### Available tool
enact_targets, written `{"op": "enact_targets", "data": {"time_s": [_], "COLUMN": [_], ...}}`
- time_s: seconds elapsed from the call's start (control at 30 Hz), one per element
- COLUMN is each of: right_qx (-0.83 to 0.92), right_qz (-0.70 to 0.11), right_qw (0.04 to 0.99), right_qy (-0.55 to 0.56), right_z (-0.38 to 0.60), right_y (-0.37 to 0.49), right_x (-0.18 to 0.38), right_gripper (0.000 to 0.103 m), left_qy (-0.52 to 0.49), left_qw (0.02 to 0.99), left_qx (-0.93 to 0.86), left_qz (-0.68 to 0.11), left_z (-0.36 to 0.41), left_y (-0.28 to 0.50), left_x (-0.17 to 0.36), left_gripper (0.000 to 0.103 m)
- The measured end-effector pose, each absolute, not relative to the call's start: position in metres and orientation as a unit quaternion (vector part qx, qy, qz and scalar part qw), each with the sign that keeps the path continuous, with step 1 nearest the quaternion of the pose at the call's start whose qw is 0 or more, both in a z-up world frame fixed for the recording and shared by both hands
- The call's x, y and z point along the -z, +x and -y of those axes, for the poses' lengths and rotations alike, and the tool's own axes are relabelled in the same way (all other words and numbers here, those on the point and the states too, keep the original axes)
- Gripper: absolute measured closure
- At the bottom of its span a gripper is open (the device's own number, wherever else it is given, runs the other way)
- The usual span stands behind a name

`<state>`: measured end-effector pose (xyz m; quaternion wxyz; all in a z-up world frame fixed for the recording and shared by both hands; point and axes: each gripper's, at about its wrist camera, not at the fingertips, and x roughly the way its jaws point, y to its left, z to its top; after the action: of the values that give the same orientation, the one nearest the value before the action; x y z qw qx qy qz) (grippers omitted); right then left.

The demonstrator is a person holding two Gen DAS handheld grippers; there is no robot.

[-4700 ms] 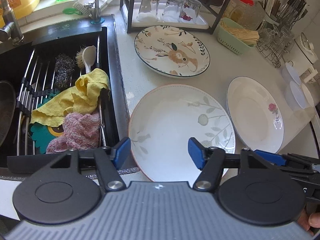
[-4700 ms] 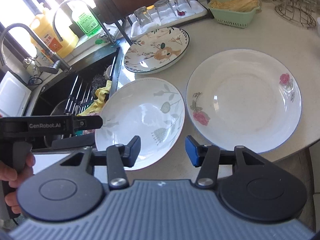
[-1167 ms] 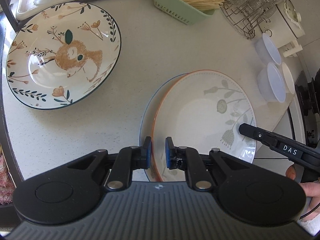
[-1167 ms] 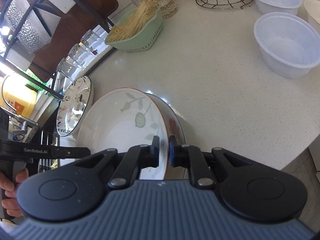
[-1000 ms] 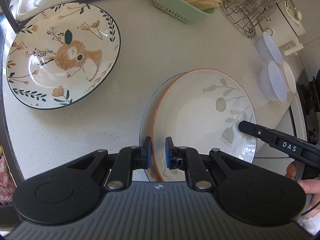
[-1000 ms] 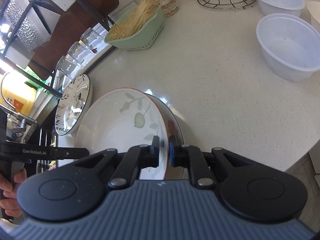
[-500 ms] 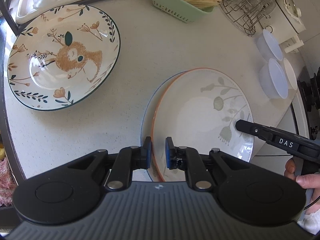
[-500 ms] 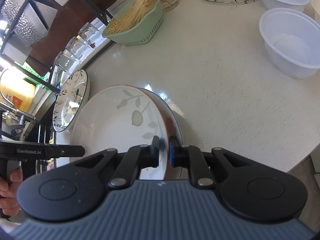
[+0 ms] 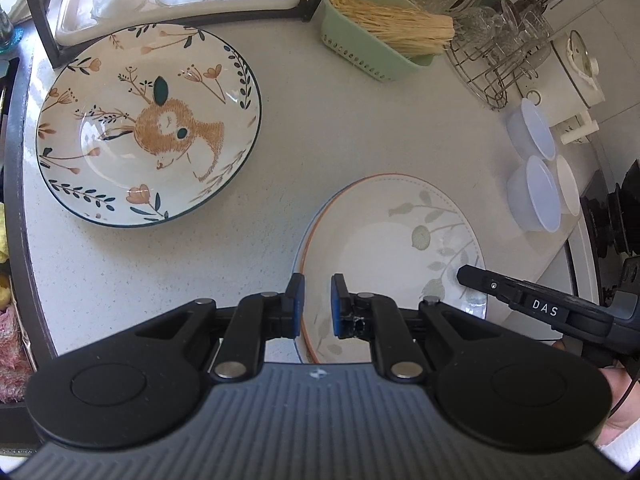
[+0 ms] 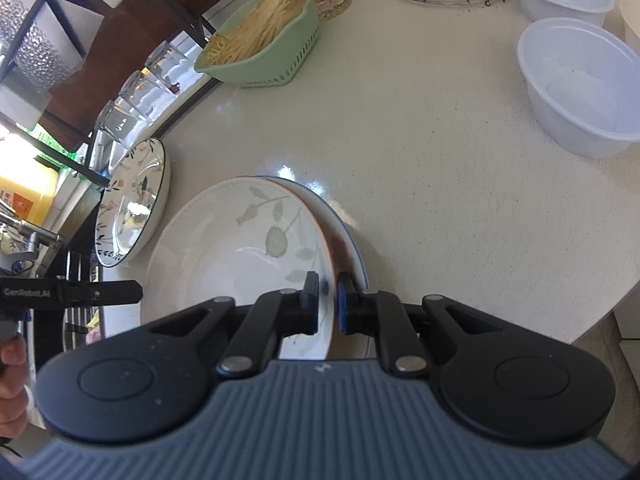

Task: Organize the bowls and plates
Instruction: 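Lower the leaf-pattern plate onto the rose plate with both grippers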

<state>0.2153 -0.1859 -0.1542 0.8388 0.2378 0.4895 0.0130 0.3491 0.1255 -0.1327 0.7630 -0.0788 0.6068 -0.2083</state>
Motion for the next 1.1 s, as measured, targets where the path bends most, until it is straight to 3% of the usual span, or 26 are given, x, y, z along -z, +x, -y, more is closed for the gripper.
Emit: {"op": "enact_targets", "data": {"time_s": [1.1], "right_qx": [-0.002], "right_qz": [-0.354], "right_qw": [0.918], "right_qy": [0.181], "right_z": [0.168], "right_y": [0.170], "right_x": [0.038], "right_gripper": [0.091], "left_qy": [0.012], "left_qw": [0.849], "left_qx": [0.204], "left_qz": [-0.487], "left_z": [-0.097], "left_y": [0.292], "left_x": [0.027], "left_gripper": [0.089]}}
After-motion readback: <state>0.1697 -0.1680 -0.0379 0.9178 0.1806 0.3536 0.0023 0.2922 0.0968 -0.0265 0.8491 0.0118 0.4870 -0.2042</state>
